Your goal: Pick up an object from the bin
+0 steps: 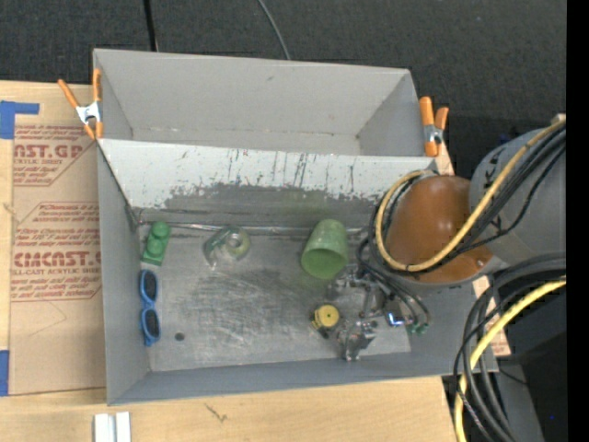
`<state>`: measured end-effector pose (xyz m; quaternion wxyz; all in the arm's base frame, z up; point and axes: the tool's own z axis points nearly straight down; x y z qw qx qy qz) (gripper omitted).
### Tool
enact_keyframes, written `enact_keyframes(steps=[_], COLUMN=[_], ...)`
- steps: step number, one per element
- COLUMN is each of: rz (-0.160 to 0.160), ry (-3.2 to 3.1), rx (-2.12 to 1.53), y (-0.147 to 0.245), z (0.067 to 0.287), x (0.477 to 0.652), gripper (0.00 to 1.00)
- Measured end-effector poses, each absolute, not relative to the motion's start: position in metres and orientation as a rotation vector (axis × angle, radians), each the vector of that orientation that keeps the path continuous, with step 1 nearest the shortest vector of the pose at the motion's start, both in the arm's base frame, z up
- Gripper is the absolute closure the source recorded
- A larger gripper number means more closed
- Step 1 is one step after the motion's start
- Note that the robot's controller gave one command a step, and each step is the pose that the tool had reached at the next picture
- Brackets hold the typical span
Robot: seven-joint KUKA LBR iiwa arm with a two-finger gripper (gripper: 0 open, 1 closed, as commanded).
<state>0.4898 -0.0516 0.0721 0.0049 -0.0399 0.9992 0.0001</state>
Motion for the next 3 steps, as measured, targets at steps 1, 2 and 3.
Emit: enact_keyframes(steps=[1,2,3], rz=[-0.004,-0.001,-0.001], ry=[3.117,3.124,3.125], rx=[-0.226,-0.227,-0.214], y=[-0.035,-0.034,-0.020], z=[0.073,0.073,0.217], x=[0.488,0.487,0.482], gripper=[0.00,1.00,1.00])
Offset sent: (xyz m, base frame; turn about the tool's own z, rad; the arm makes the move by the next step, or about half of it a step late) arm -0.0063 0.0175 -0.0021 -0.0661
